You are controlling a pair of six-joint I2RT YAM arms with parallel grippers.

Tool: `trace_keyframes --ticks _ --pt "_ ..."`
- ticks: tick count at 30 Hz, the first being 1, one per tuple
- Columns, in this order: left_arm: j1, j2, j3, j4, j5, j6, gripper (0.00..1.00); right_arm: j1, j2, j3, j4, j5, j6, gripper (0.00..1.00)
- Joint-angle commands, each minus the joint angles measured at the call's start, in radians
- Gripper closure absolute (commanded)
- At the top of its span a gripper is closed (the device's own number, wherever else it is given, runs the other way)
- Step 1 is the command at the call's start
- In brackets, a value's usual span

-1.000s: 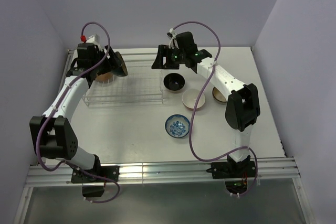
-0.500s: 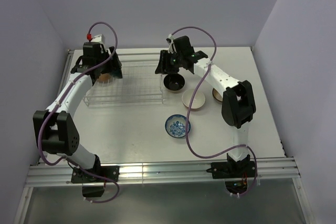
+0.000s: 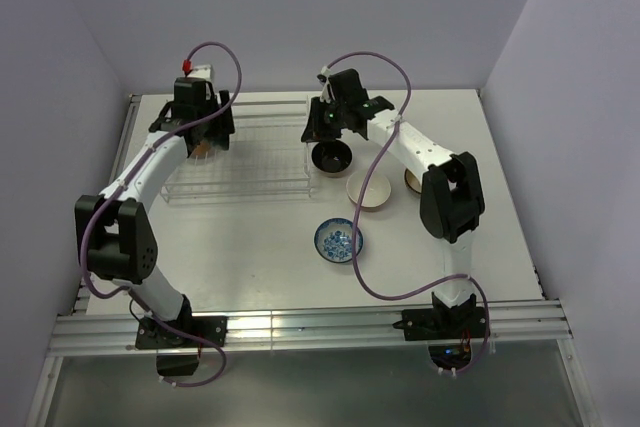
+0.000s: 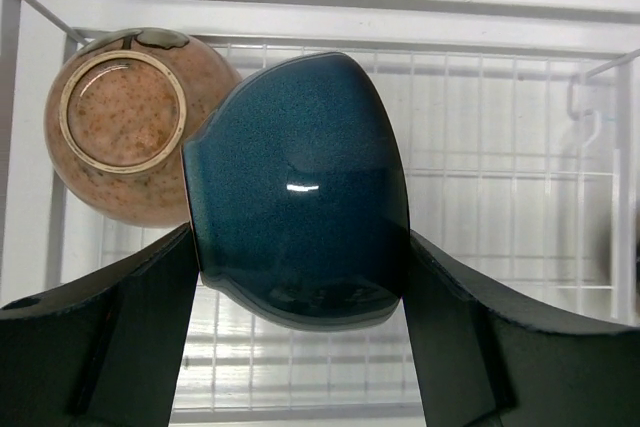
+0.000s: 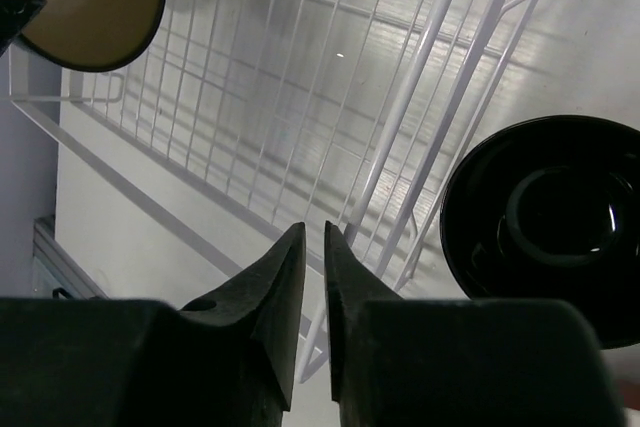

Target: Load the bowls into the dish rack

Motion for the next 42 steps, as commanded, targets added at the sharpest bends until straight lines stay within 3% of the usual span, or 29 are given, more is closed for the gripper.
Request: trace_keyframes --ticks 1,7,19,34,38,42 --pt "-0.024 -0.013 0.078 0.093 -0.087 0.086 1.00 -0.004 0.025 0.039 -0.003 0.011 0.006 0.83" --pt "-0.067 0.034 0.115 0.100 -0.189 0.168 1.00 -0.006 0.032 0.036 0.008 -0.013 0.010 1.00" --pt "-0.122 0.143 0.158 0.094 -0.316 0.302 1.00 -0.006 0.023 0.025 0.013 -0.015 0.010 1.00" --pt "-0.153 0.300 0.278 -0.034 -0.298 0.299 1.00 -0.007 0.017 0.014 0.019 -0.029 0.013 1.00" --pt "-0.164 0.336 0.269 -0.036 -0.342 0.287 0.86 -0.007 0.015 0.016 0.016 -0.021 0.012 1.00" --pt "-0.184 0.346 0.244 -0.016 -0.382 0.299 0.82 -0.009 0.012 0.008 0.019 -0.018 0.016 1.00"
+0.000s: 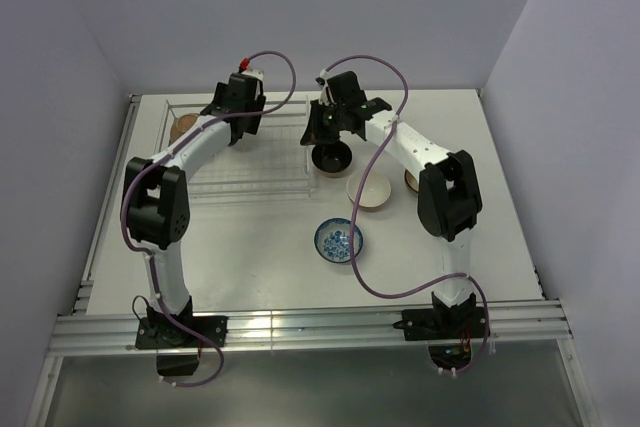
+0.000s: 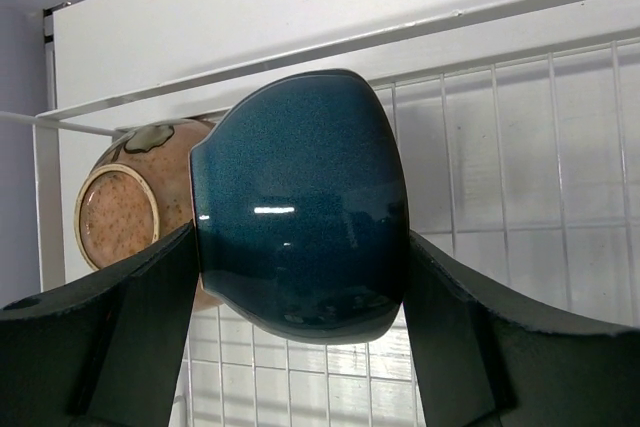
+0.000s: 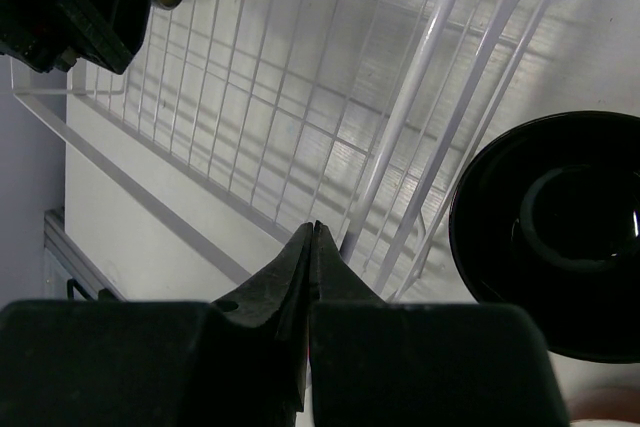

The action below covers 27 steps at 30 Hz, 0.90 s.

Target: Load the bowls into the dish rack

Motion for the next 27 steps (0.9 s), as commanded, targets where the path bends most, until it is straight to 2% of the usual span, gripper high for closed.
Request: trace_keyframes --ticks 1,10,16,20,21,22,25,27 --pt "-0.025 0.024 -0.012 0.009 -0.067 0.006 0.82 -0.008 -0.013 0.006 0.016 0.015 0.003 1.00" --pt "-0.088 0.035 -0.079 0.080 -0.170 0.062 0.85 -0.010 -0.002 0.003 0.019 -0.002 0.026 1.00" --pt "-0.096 0.085 -0.043 0.032 -0.155 0.025 0.69 -0.019 0.001 0.000 0.021 -0.008 0.035 1.00" --pt "-0.105 0.111 -0.030 0.026 -0.150 0.025 0.63 -0.024 0.001 -0.003 0.022 -0.014 0.036 1.00" --pt "-0.106 0.115 -0.027 0.023 -0.152 0.025 0.59 -0.025 0.001 -0.005 0.022 -0.015 0.036 1.00" --pt "-0.106 0.118 -0.021 0.017 -0.147 0.023 0.51 -0.025 -0.001 -0.002 0.024 -0.017 0.038 1.00" --pt "-0.108 0.127 -0.007 -0.008 -0.133 0.016 0.38 -0.027 0.001 -0.003 0.024 -0.018 0.038 1.00" --pt "-0.108 0.130 -0.003 -0.020 -0.123 0.012 0.34 -0.027 0.002 -0.003 0.022 -0.017 0.036 1.00"
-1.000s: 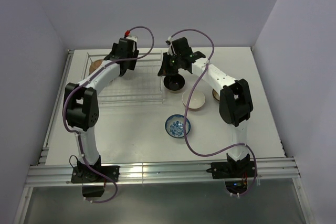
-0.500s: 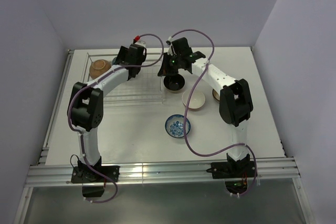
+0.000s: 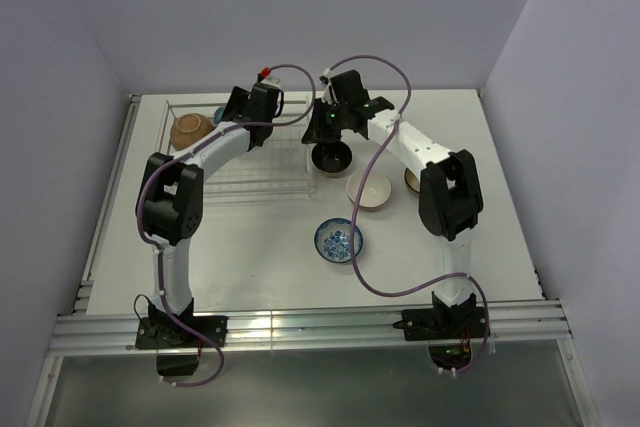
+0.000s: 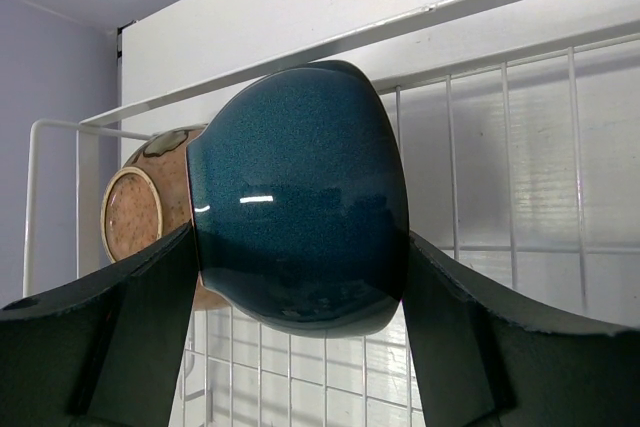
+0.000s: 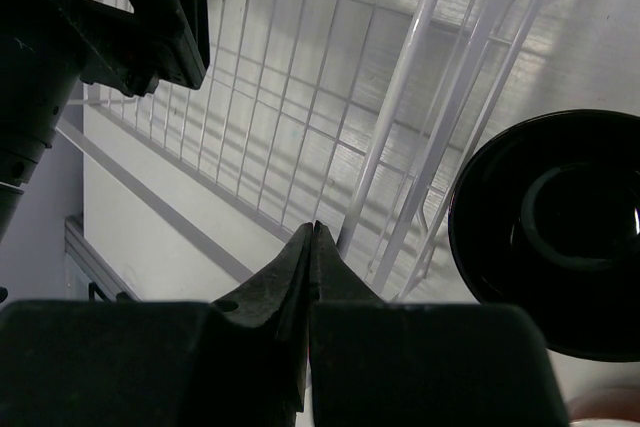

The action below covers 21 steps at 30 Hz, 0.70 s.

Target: Load the bowls into the dish rack

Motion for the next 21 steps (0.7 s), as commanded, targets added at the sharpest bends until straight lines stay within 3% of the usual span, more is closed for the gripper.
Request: trace_keyframes --ticks 1,10,21 --pt "-0.016 0.048 0.001 -0.114 0.104 -0.078 0.30 -0.010 -0.001 -0.004 0.015 0.003 0.001 1.00" --pt "-0.020 -0.010 -0.026 -0.136 0.144 -0.066 0.10 -0.010 -0.001 -0.005 0.015 0.010 0.005 1.00" --pt "-0.023 -0.061 -0.040 -0.182 0.196 -0.053 0.05 -0.010 0.002 -0.004 0.013 0.009 0.001 1.00"
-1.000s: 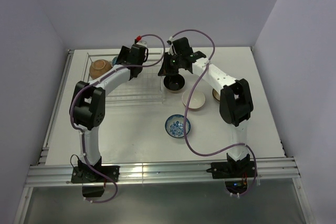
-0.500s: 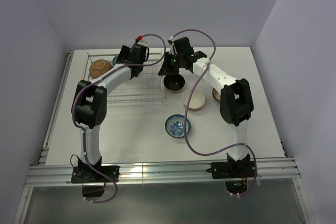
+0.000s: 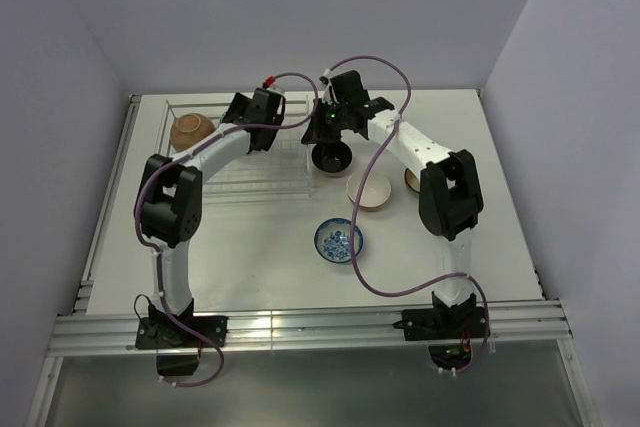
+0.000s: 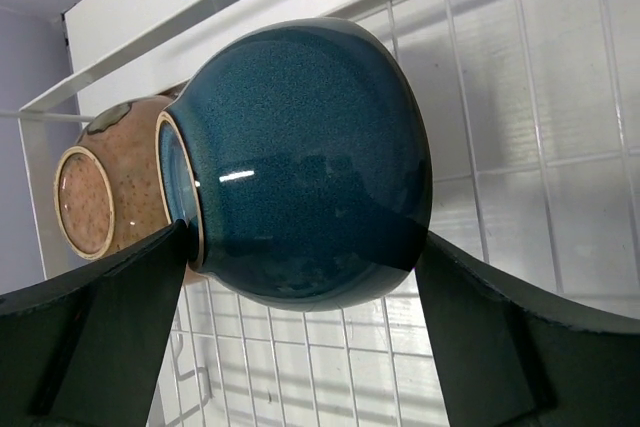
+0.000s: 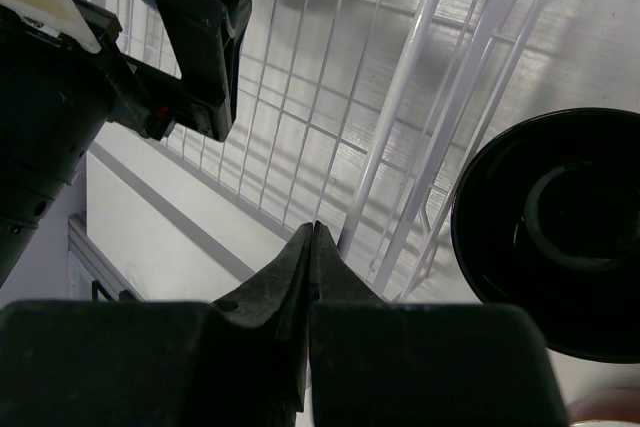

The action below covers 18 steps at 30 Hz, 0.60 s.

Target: Load the bowls into the dish rack

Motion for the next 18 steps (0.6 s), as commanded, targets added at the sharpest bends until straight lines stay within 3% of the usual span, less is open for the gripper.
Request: trace_keyframes --ticks 1,18 --pt "-0.011 -0.047 -0.020 -0.091 0.126 -0.048 0.04 -0.010 0.003 0.002 0.012 0.016 -0.003 1.00" --pt "-0.008 -0.109 -0.050 -0.092 0.222 -0.073 0.01 -0.011 0.009 0.005 0.010 0.015 -0.004 1.00"
